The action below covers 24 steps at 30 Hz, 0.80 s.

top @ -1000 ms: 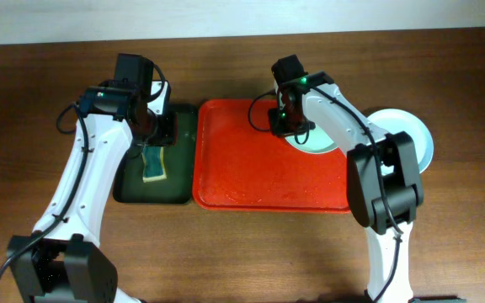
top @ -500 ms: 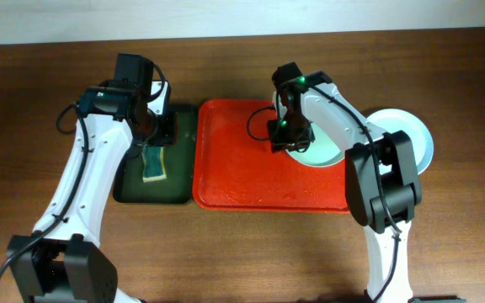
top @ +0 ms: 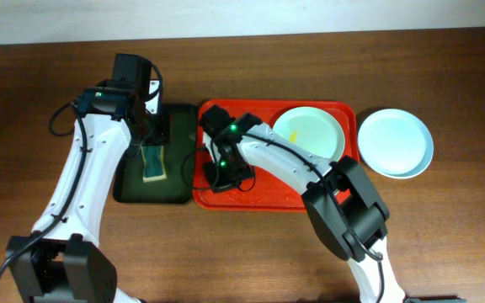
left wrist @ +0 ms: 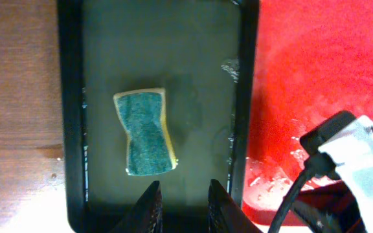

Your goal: Clean dirty plates on tray and stack at the side

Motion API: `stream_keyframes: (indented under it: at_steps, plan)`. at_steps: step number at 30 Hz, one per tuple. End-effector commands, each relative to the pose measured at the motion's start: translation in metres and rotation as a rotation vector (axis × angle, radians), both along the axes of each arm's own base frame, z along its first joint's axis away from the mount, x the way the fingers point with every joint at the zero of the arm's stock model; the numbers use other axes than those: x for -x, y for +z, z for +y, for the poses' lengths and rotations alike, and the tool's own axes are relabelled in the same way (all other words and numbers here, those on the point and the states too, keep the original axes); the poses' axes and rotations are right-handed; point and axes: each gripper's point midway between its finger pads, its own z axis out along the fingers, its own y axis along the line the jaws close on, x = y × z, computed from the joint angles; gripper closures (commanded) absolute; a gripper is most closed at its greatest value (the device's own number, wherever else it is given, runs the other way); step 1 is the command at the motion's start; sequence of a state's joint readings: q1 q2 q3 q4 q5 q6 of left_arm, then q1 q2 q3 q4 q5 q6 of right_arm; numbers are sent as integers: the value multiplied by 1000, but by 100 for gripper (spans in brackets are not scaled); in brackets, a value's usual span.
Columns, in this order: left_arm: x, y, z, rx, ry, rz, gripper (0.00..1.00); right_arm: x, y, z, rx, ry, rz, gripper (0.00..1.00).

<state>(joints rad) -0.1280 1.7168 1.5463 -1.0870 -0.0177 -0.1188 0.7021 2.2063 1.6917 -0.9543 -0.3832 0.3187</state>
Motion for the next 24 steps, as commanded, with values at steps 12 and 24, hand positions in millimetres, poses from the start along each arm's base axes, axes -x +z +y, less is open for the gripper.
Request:
stream_keyframes:
  at_steps: [12,24]
  plan:
    - [1,-7,10,-30,43,20,77,14,-7,6,81,-6,-38,96]
    - [2,-8,10,-27,42,23,77,42,-12,9,121,48,0,96]
